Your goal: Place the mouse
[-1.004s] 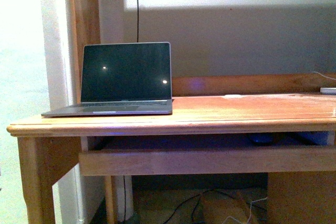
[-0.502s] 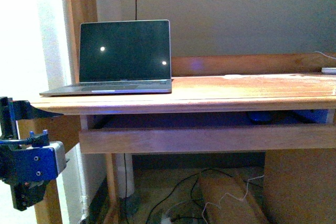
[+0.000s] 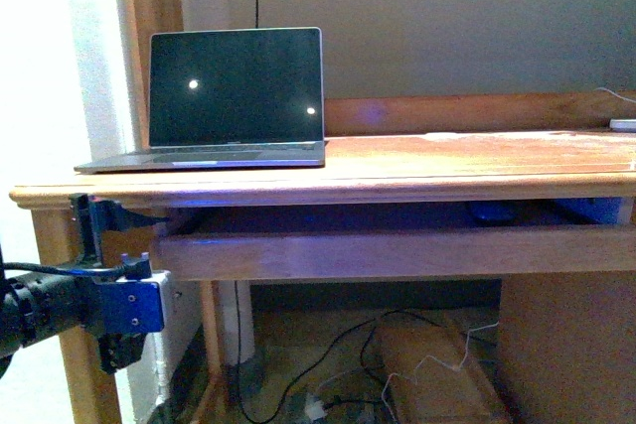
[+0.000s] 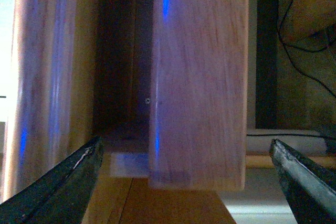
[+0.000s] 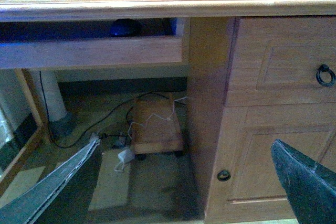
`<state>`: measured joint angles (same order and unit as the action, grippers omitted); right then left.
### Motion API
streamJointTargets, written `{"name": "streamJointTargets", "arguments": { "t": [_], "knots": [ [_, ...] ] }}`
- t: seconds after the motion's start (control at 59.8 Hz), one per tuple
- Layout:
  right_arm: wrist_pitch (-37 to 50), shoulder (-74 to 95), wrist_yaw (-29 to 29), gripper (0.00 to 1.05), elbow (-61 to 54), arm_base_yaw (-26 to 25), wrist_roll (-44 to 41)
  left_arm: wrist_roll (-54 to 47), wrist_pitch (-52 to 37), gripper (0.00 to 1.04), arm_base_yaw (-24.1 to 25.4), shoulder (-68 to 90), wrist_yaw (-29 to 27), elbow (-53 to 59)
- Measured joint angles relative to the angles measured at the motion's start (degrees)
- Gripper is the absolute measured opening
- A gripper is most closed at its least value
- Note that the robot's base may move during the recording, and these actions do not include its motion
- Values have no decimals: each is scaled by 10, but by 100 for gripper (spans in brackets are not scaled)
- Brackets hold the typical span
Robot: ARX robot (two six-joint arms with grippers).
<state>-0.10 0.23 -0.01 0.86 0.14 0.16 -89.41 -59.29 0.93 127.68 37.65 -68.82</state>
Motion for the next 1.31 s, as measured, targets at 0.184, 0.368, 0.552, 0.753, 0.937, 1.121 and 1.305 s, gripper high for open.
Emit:
{"name": "streamJointTargets", "arguments": {
  "t": [0.184,0.368,0.552,0.753,0.937,1.121,1.305],
  "knots": [
    [0,0,0,97,0,0,0,11,15,97,-14,22,19,-28],
    [0,0,0,97,0,0,0,11,41,97,-21,49,24,-70],
    [0,0,0,97,0,0,0,-10,69,97,-14,76,25,-114],
    [0,0,0,97,0,0,0,-13,137,97,-14,65,15,-116],
    [0,0,0,97,0,0,0,70,359,97,-24,-17,-14,-94],
    [0,0,0,97,0,0,0,141,588,97,-25,-102,16,-77],
    [0,0,0,97,0,0,0,176,658,97,-23,-168,71,-17]
  ]
}}
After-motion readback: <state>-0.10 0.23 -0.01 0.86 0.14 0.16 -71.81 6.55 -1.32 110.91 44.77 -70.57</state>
